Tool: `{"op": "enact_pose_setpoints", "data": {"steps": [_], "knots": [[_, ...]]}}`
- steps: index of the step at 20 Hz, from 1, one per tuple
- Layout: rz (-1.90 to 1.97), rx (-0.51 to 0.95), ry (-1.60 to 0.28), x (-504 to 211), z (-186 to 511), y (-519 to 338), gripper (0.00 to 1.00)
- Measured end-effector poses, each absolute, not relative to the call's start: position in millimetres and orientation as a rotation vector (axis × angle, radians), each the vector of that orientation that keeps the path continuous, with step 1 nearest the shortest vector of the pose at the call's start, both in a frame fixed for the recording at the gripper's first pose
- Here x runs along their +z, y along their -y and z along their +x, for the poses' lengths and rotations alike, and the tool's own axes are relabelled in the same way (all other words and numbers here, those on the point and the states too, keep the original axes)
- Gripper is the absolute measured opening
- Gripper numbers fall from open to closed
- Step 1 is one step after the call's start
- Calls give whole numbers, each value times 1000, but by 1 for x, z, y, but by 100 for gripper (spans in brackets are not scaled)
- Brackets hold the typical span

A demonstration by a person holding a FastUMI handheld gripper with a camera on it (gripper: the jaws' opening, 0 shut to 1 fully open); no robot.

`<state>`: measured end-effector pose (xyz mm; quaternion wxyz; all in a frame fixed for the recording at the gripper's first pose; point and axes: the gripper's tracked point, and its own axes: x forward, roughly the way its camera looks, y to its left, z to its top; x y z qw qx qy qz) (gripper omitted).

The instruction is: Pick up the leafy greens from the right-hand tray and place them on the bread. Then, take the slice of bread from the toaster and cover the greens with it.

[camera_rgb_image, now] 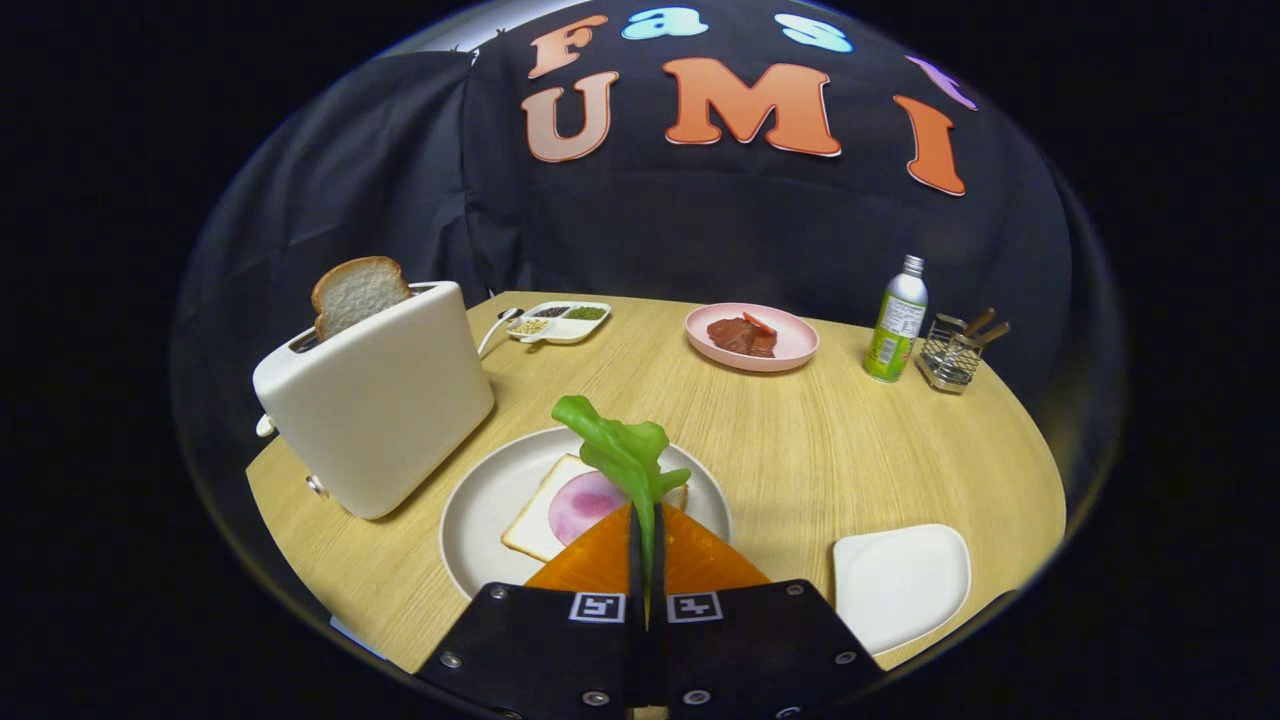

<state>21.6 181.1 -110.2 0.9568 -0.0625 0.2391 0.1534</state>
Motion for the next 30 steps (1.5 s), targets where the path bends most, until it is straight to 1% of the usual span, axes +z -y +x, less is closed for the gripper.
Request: {"op": "enact_pose_setpoints", "data": {"steps": [3, 8, 9, 13, 14, 15, 16, 17, 18, 19, 21, 22, 23, 24, 25, 30], "knots": [[-149, 325, -491, -117, 25, -195, 2], [-204, 301, -491, -131, 36, -202, 3], [-202, 312, -493, -133, 36, -206, 4], [-218, 307, -482, -133, 36, -208, 18], [-213, 310, -484, -133, 36, -210, 19], [-209, 305, -488, -133, 35, -210, 26], [-209, 300, -491, -132, 34, -208, 30], [-207, 296, -493, -134, 34, -209, 42], [-201, 290, -496, -133, 34, -208, 46], [-195, 281, -497, -133, 33, -207, 56], [-178, 265, -489, -127, 33, -207, 71], [-166, 260, -479, -123, 34, -208, 75], [-153, 255, -468, -118, 32, -210, 85], [-146, 249, -458, -113, 32, -211, 89], [-142, 244, -447, -108, 32, -213, 97], [-144, 238, -394, -79, 32, -230, 98]]}}
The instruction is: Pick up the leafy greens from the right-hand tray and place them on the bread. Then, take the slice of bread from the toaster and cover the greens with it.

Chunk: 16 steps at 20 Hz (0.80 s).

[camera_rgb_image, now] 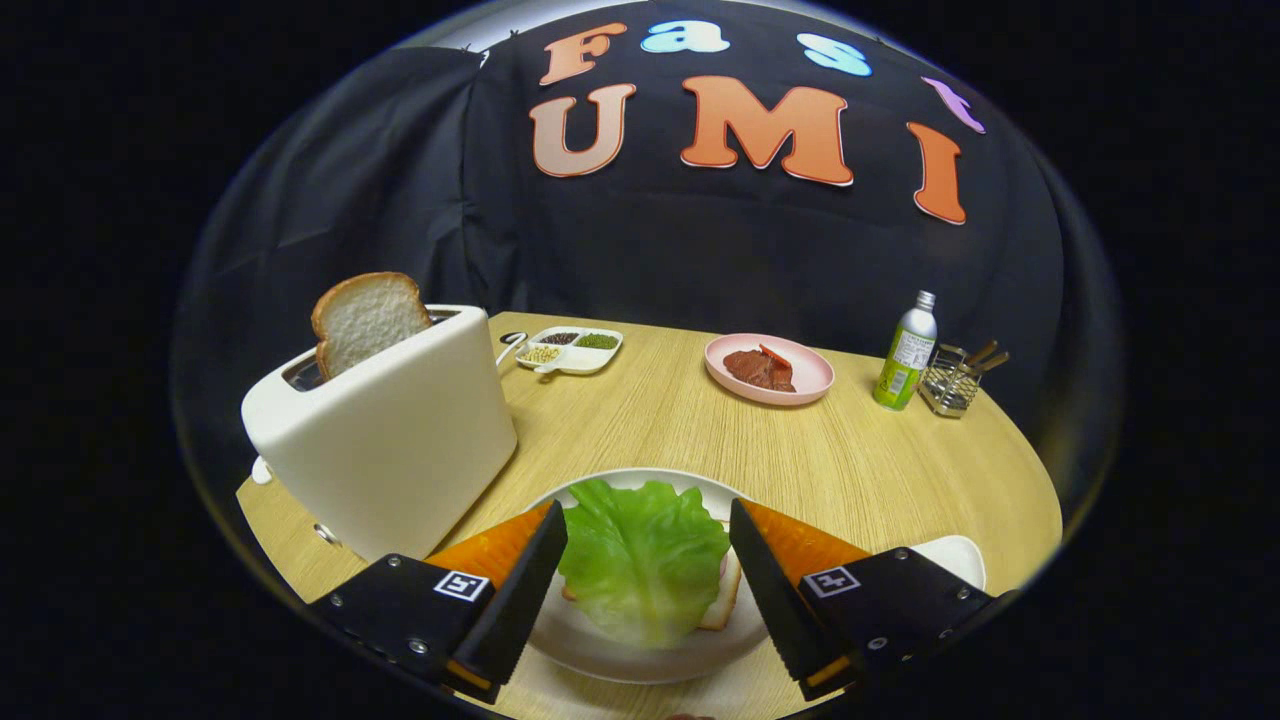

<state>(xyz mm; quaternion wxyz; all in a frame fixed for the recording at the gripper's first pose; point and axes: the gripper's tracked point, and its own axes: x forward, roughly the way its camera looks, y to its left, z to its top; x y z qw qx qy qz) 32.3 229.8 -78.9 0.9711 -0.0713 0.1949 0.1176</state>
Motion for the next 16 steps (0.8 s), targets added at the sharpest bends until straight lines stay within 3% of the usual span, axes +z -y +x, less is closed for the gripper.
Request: {"op": "enact_pose_setpoints", "data": {"steps": [16], "knots": [[-103, 366, -226, 37, 13, -357, 98]]}}
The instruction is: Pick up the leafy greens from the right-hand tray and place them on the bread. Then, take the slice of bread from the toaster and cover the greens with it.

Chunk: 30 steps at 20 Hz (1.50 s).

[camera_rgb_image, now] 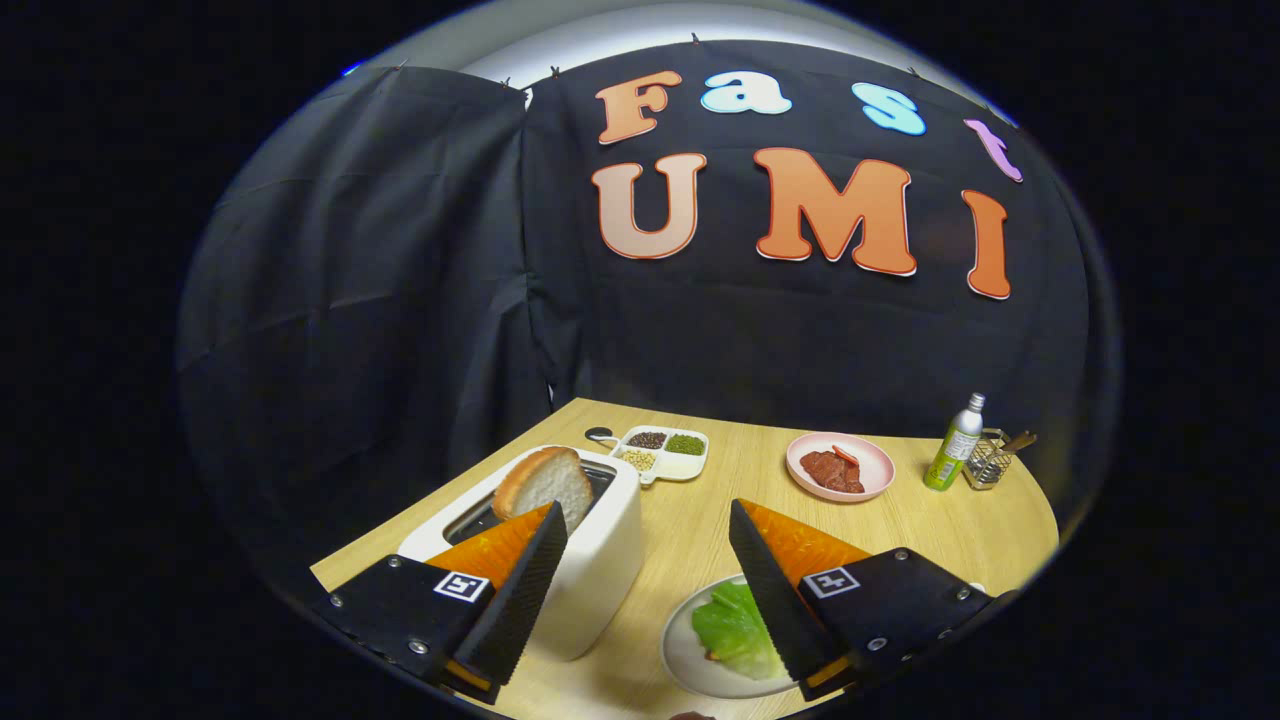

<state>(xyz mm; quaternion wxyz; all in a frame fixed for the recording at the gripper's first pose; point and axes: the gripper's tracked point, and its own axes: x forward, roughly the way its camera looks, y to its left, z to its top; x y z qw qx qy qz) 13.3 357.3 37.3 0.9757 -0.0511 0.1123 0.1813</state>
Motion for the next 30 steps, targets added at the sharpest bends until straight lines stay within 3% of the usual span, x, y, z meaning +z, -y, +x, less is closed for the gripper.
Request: {"op": "enact_pose_setpoints", "data": {"steps": [8, 16, 18, 20, 21, 25, 30], "knots": [[-80, 368, -211, 48, 24, -409, 98], [-110, 321, -293, 6, 49, -422, 98], [-124, 310, -303, 3, 51, -420, 86], [-123, 312, -319, -2, 53, -421, 67], [-127, 306, -330, -7, 52, -421, 52], [-104, 325, -360, -11, 49, -427, 19], [-101, 339, -324, 7, 49, -429, 11]]}}
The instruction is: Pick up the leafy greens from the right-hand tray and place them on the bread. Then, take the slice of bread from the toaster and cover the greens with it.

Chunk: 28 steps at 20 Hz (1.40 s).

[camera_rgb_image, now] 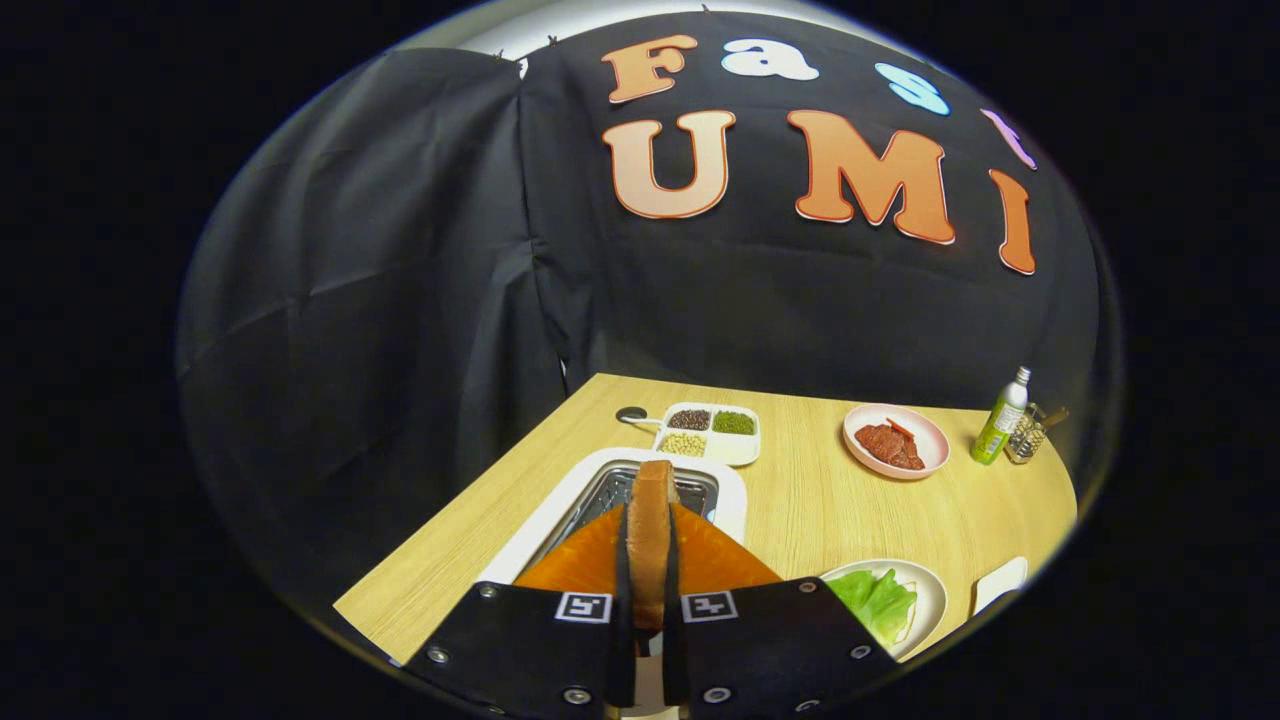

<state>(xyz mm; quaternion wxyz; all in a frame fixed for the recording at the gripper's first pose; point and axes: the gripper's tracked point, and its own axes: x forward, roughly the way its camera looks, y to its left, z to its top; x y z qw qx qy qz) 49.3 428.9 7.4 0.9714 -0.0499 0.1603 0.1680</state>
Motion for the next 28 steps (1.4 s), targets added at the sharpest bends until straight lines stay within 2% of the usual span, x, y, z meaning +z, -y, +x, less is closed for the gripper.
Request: {"op": "enact_pose_setpoints", "data": {"steps": [10, 15, 28], "knots": [[-26, 368, -246, 65, 46, -401, 11], [-26, 337, -207, 82, 45, -367, 11], [14, 315, -297, 14, 42, -292, 11]]}}
